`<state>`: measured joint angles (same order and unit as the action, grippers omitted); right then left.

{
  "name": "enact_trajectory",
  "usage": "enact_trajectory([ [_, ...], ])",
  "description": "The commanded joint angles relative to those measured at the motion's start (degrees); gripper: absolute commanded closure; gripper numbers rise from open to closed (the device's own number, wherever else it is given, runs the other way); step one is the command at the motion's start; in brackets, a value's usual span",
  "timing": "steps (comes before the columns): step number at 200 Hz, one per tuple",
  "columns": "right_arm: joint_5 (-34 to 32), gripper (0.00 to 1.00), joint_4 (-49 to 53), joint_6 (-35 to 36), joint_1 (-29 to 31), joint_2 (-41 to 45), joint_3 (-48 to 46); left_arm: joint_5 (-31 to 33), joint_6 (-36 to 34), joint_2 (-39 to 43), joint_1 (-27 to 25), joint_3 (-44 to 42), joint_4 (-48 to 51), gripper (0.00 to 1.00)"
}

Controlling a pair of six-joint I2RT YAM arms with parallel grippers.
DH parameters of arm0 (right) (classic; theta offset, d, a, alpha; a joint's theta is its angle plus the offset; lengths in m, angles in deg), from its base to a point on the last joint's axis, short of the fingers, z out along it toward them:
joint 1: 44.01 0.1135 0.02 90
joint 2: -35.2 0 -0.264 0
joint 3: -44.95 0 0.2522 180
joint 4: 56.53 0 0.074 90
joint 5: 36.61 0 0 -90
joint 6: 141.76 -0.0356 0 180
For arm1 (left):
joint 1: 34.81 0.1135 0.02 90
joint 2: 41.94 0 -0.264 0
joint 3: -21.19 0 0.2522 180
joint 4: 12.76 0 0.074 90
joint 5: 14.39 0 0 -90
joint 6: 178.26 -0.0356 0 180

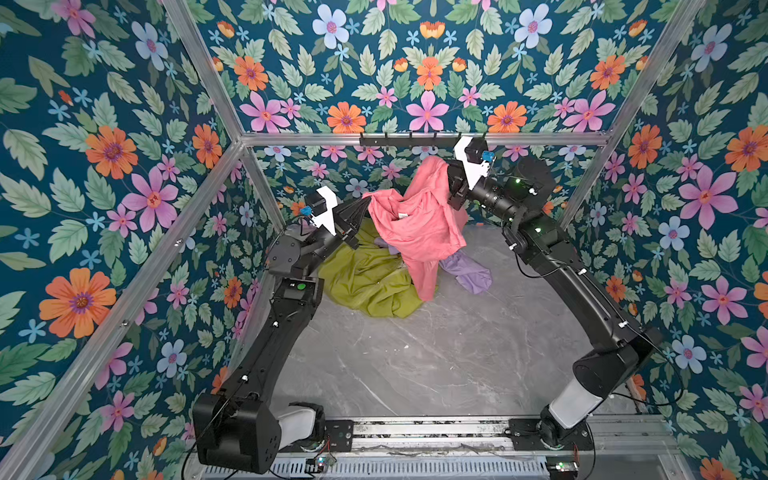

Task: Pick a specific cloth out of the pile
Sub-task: 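Grasp the pink shirt with the right gripper and pull it away from the left gripper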

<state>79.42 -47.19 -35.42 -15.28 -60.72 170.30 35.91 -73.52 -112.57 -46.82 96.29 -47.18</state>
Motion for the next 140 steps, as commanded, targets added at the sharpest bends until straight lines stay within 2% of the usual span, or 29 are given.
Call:
enact_trajectory([
  [1, -1.2, 1.0, 1.4, 1.0, 0.1, 2.3, 0.6, -0.4, 1.0, 1.3, 0.1, -2.1, -2.4, 1.0],
  [140, -0.1, 1.0, 11.6, 3.5, 0.1, 8.3, 2.1, -2.8, 6.6, 9.3, 0.1, -17.9, -1.4, 1.0],
])
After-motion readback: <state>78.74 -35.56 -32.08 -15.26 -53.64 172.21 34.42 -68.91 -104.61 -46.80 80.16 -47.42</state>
